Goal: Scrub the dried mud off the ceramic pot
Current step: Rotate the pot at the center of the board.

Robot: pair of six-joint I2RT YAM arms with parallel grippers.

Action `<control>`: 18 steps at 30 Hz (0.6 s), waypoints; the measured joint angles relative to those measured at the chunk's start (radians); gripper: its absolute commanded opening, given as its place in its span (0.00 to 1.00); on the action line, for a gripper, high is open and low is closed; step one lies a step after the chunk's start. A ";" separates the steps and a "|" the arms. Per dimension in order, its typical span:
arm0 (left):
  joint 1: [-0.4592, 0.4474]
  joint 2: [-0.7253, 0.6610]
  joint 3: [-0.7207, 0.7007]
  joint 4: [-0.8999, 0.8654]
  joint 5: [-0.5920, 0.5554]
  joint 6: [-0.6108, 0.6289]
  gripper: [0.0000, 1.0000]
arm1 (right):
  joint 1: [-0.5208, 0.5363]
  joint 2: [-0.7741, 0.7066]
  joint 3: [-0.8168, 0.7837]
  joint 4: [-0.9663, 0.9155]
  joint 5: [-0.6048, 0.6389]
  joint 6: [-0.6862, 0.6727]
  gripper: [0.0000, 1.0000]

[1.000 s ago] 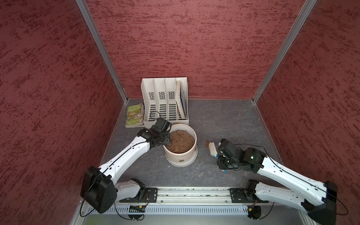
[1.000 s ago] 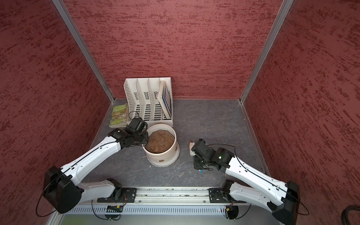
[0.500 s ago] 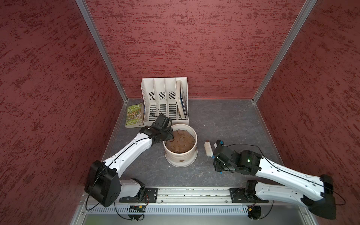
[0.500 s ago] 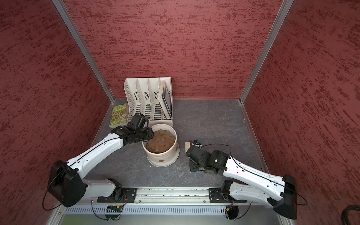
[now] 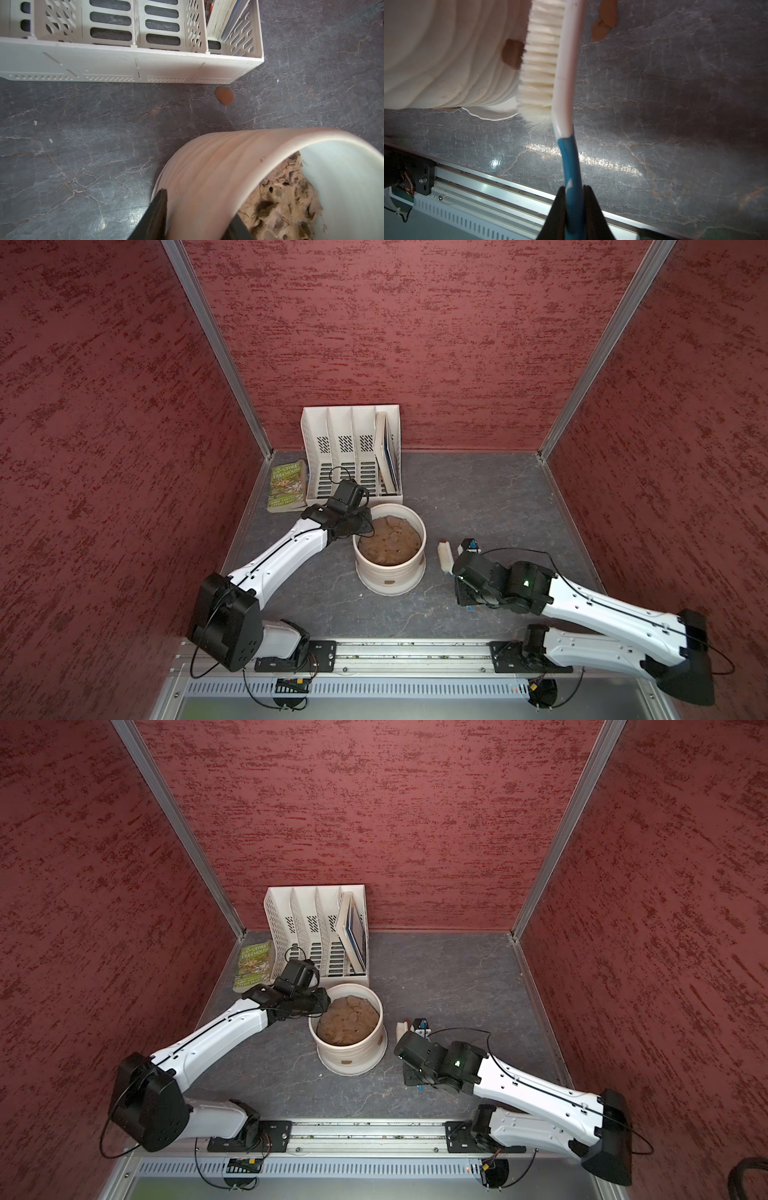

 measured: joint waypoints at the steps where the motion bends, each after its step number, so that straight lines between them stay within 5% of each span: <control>1: -0.001 0.000 0.000 -0.001 0.002 0.004 0.31 | 0.000 0.002 0.000 0.000 0.001 0.000 0.00; 11: -0.018 -0.013 0.000 -0.037 0.005 0.035 0.08 | 0.000 -0.009 0.000 -0.002 0.006 0.004 0.00; 18: -0.019 -0.041 -0.002 -0.093 -0.002 0.015 0.00 | 0.000 -0.043 -0.017 0.000 0.006 0.015 0.00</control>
